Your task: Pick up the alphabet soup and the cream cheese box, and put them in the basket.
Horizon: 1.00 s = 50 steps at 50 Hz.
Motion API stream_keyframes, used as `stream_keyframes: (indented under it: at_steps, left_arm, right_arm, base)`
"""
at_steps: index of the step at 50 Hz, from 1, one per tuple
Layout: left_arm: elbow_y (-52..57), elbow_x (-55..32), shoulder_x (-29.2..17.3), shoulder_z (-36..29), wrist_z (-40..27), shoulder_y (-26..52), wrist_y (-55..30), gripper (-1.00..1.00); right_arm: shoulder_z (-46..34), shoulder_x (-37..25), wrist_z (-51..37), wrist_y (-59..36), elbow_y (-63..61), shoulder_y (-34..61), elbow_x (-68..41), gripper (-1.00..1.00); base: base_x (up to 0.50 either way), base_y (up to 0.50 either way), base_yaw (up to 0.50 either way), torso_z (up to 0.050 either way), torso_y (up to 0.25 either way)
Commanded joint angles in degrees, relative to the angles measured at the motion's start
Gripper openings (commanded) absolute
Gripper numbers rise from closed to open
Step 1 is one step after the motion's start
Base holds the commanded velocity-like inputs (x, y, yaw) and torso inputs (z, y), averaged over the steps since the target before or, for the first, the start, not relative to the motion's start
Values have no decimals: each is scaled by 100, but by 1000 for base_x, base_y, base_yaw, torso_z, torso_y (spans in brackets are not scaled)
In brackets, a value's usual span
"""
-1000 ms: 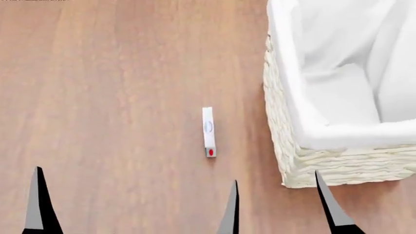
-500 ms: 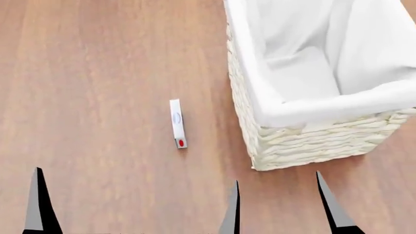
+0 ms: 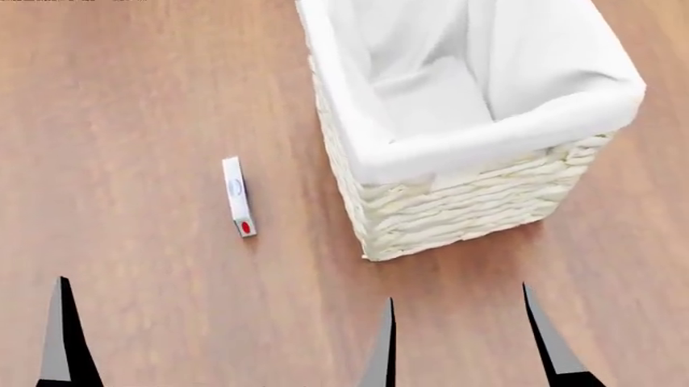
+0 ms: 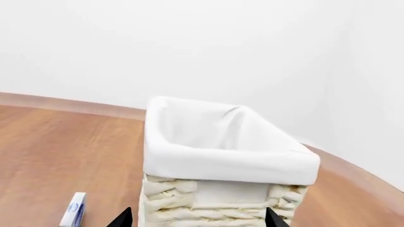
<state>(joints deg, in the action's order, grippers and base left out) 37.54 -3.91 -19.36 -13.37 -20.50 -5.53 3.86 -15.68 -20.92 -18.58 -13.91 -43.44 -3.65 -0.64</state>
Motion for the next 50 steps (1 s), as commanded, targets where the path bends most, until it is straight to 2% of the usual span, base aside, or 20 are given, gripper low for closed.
stream_keyframes:
  at_steps: [1,19,28,50]
  left_arm:
    - [-6,1,-22,-15,-24,1,8,100]
    - [-22,-6,-48,-28,-70,0,27,100]
    - [-65,-40,-63,-51,-64,12,61,100]
    - [-179,-14,-57,-239,-17,115,70,100]
  right_arm:
    - [15,-11,2,-173,-115,76,-68,100]
    - [-17,-27,-59,94,45,-4,-57,100]
    - [-23,1,-123,44,34,-37,-64,100]
    - [42,-115,-398,-962,-1113,-699,-38,100]
  base:
    - [0,0,-336,0,0]
    - [0,0,-323,0,0]
    - [0,0,-10,0,0]
    - [0,0,0,0,0]
